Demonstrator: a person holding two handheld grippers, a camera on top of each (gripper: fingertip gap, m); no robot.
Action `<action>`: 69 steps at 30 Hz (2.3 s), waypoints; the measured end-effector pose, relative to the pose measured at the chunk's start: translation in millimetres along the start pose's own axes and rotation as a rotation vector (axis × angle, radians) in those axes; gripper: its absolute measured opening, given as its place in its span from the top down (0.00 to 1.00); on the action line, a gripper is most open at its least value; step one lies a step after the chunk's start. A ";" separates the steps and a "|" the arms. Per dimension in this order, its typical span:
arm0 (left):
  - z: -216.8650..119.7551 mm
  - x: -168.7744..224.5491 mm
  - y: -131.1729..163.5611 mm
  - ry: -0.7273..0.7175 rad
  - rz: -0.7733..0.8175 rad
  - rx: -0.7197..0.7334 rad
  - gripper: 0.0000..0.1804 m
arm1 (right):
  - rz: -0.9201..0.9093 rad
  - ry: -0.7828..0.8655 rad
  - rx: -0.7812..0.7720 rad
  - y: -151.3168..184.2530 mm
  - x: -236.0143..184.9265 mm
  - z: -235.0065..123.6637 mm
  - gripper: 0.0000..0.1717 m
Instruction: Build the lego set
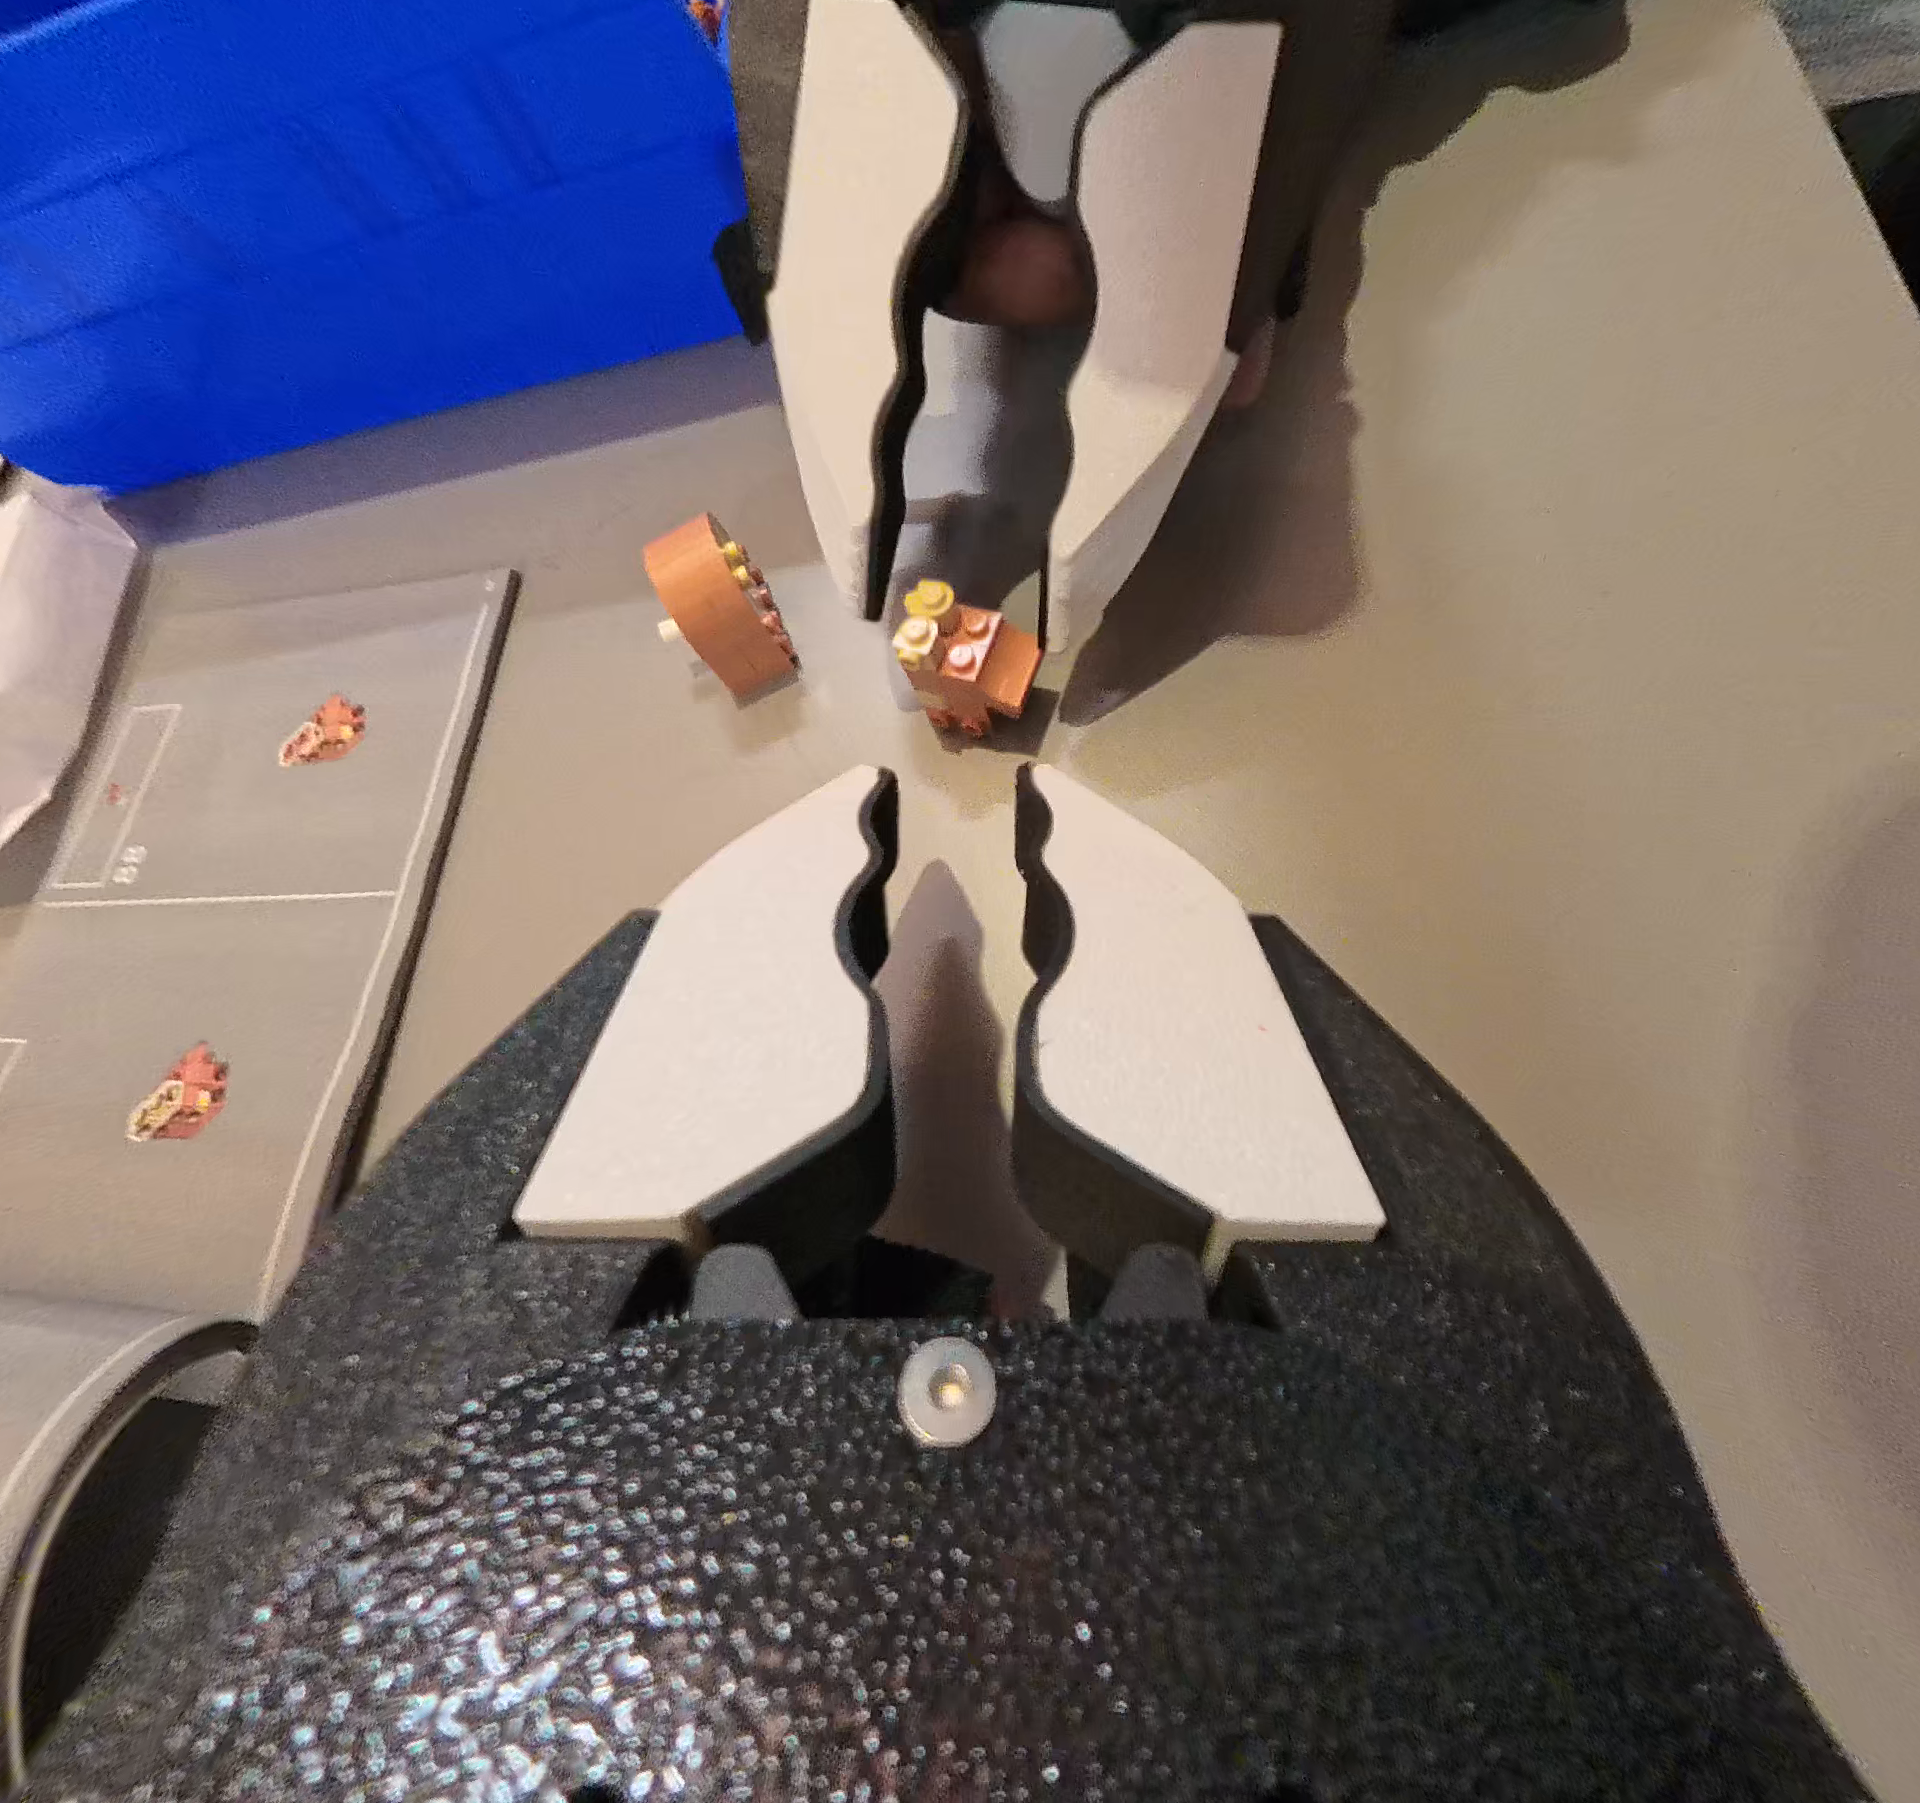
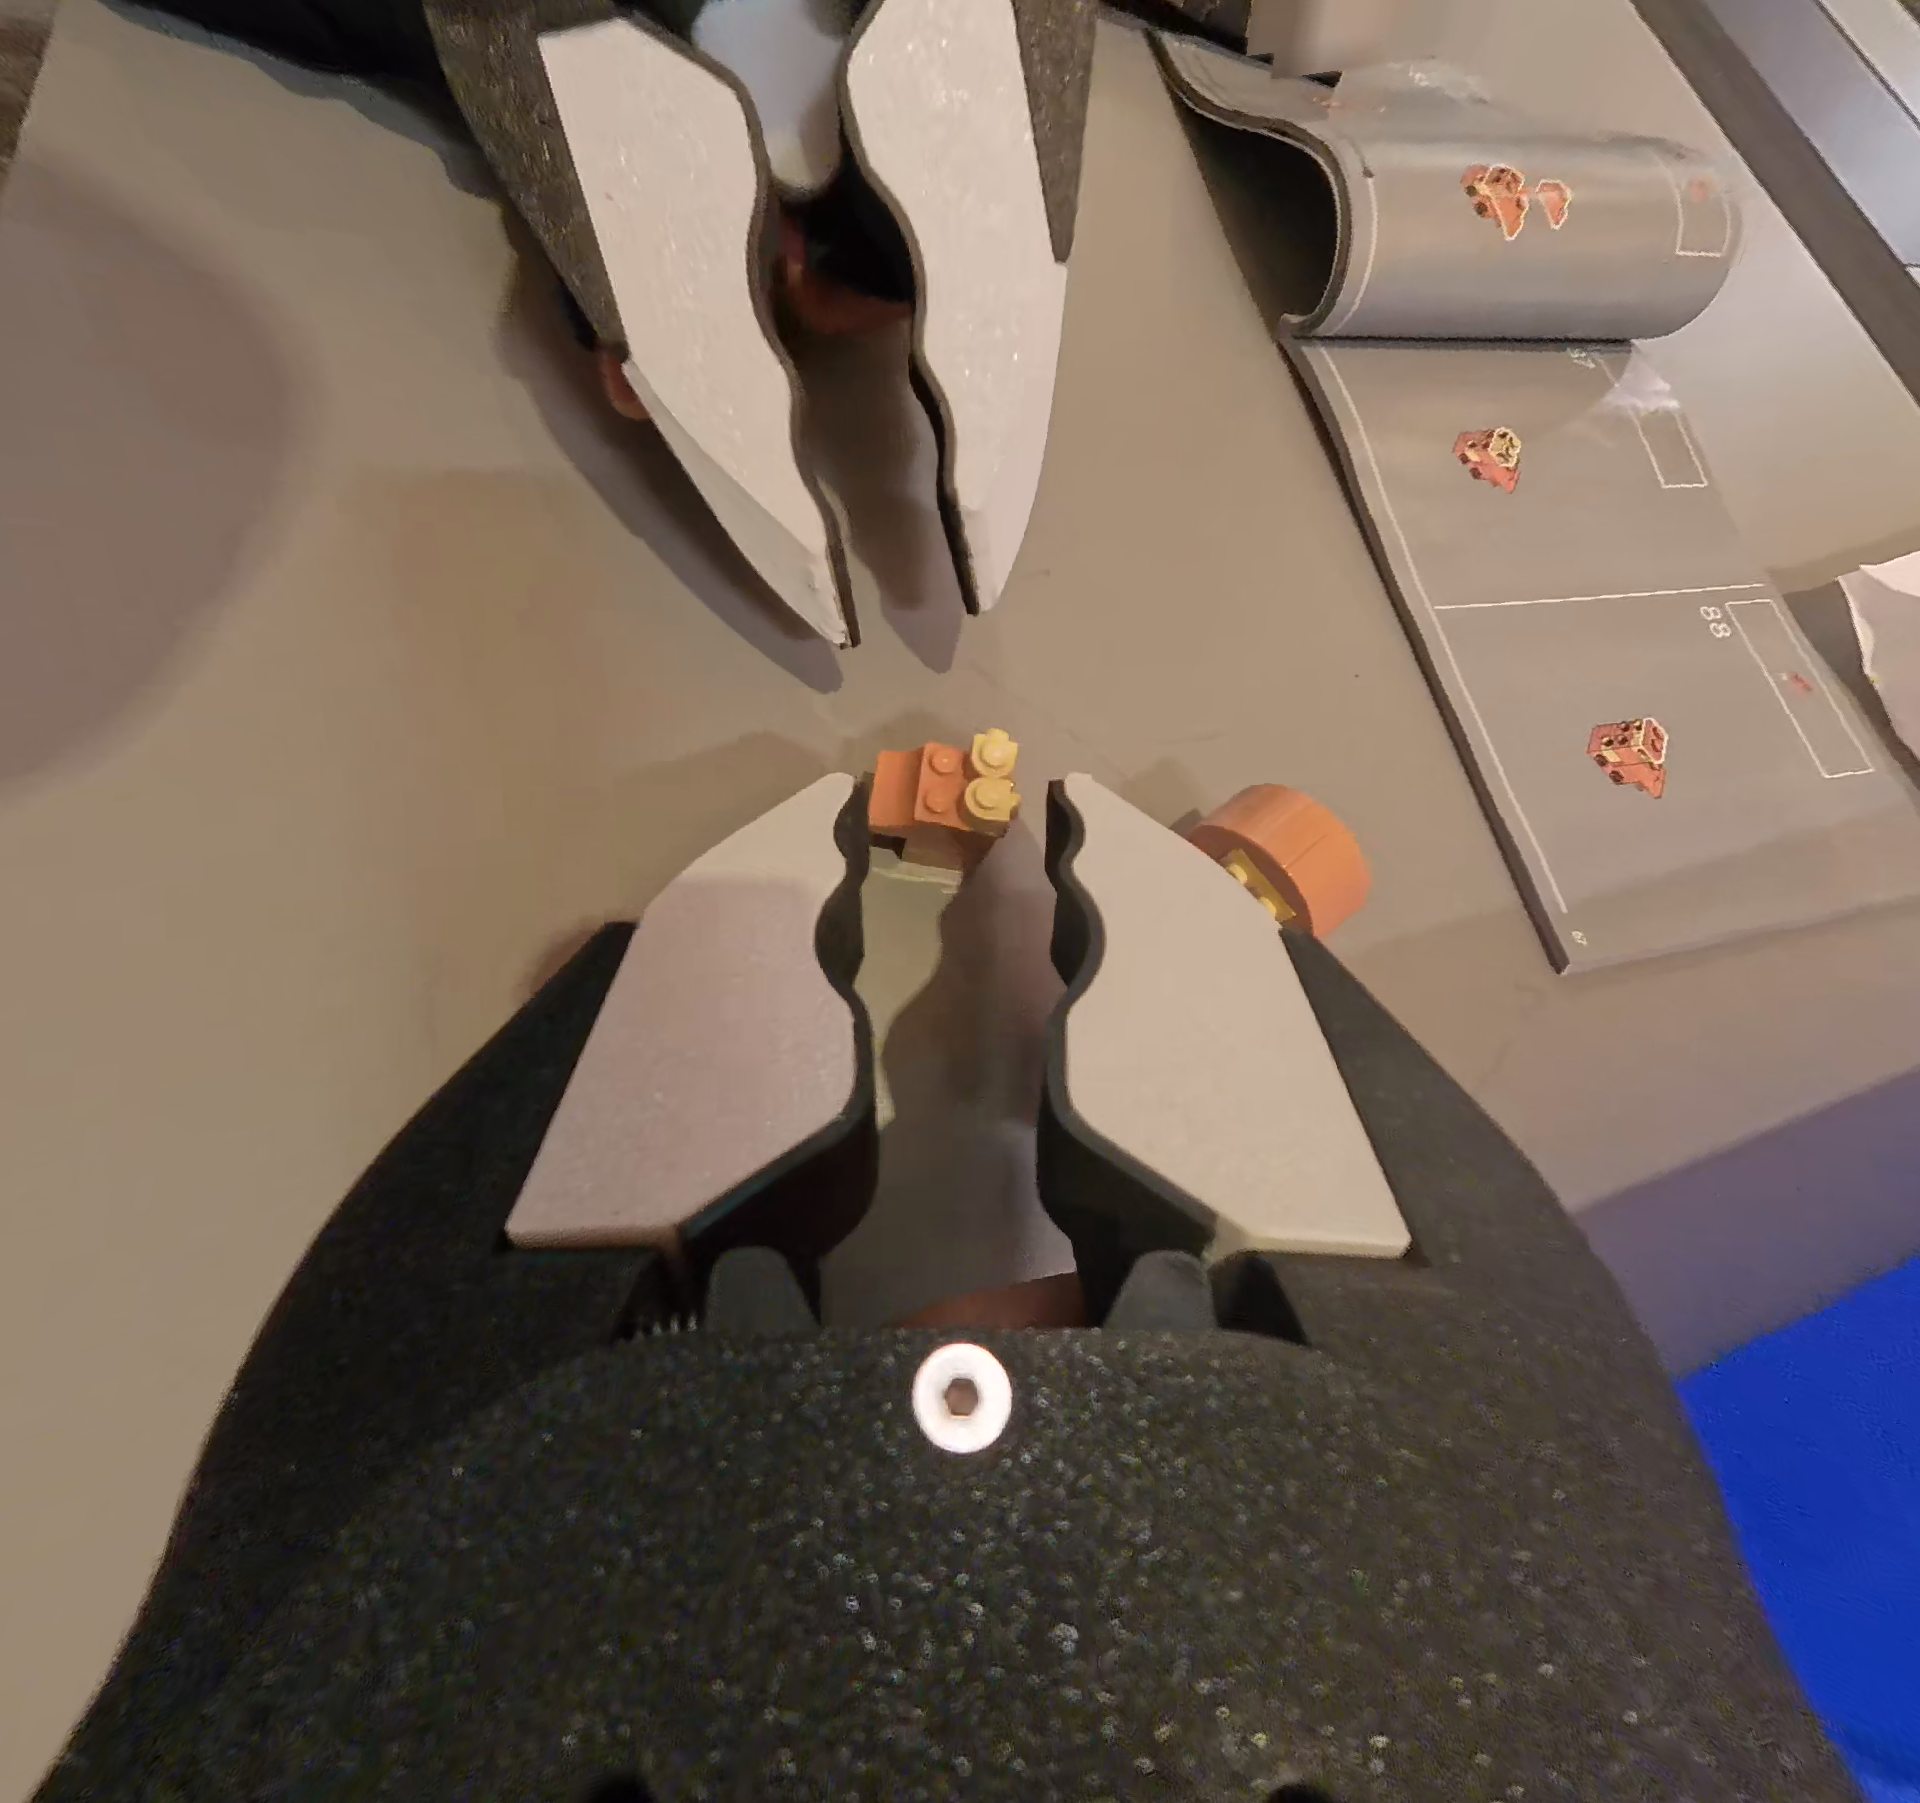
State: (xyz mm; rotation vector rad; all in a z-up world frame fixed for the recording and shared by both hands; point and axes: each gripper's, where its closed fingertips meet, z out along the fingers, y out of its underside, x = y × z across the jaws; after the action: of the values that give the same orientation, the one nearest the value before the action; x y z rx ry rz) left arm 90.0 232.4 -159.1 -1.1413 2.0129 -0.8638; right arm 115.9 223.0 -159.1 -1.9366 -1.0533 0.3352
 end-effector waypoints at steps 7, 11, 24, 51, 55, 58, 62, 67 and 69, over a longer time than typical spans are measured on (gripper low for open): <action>8.8 1.7 -3.9 0.019 0.085 0.003 0.87 | 0.031 -0.077 0.054 -0.3 5.8 -10.3 0.86; 13.4 -4.0 -7.6 0.019 0.020 0.003 0.85 | 0.009 -0.111 0.045 0.8 5.9 -8.4 0.88; 23.4 -3.0 -19.3 0.076 -0.015 0.030 0.85 | 0.004 -0.221 0.044 0.4 5.2 -5.9 0.92; 25.7 -2.5 -15.9 0.071 -0.010 0.000 0.90 | 0.018 -0.233 0.029 1.4 4.3 -3.0 0.95; 25.4 -2.1 -16.0 0.073 -0.008 0.002 0.90 | 0.024 -0.244 0.034 0.6 4.0 -3.6 0.95; 25.1 -2.4 -16.0 0.074 -0.012 0.003 0.90 | 0.031 -0.250 0.040 -0.3 4.4 -4.1 0.95; 24.8 -2.1 -15.9 0.080 -0.015 0.003 0.91 | 0.037 -0.263 0.040 -0.5 4.0 -3.9 0.95; 24.7 -1.7 -15.8 0.082 -0.013 0.004 0.91 | 0.031 -0.268 0.055 -2.1 4.2 -5.5 0.95; 24.5 -1.3 -15.7 0.085 -0.013 0.003 0.91 | 0.028 -0.269 0.063 -2.9 4.7 -6.0 0.95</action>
State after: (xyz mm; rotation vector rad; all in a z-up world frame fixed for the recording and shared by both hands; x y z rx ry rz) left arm 117.1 221.8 -160.2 -1.1350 2.0740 -0.9357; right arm 120.7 223.9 -152.5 -1.8868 -1.1728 0.6510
